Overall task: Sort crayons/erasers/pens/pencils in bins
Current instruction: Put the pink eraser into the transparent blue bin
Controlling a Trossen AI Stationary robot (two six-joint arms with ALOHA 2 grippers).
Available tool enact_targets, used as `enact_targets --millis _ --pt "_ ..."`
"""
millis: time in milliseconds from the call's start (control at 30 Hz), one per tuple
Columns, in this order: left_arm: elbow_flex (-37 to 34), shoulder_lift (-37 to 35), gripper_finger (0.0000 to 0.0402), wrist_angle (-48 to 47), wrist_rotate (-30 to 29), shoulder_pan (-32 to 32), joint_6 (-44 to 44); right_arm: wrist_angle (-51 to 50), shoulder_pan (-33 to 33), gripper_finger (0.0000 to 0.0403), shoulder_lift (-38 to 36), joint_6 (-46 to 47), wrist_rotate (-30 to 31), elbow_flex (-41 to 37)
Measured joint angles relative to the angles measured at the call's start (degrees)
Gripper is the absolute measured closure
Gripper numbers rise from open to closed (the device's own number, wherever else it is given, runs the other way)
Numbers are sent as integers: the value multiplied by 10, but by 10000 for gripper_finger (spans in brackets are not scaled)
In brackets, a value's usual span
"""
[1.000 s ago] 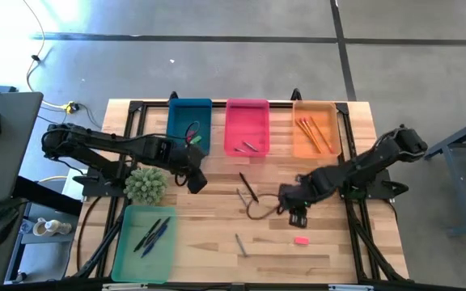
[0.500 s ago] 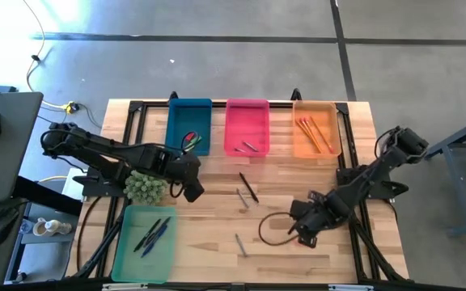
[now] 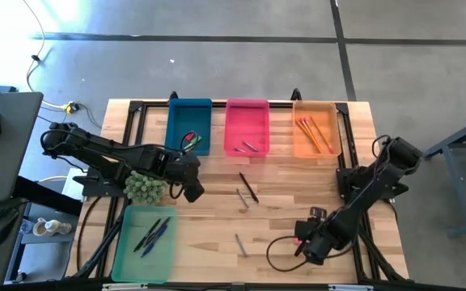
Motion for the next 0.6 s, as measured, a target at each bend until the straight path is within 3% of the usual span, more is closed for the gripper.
enact_targets --millis 600 --pt "0 0 255 0 0 0 0 50 8 206 85 -63 6 0"
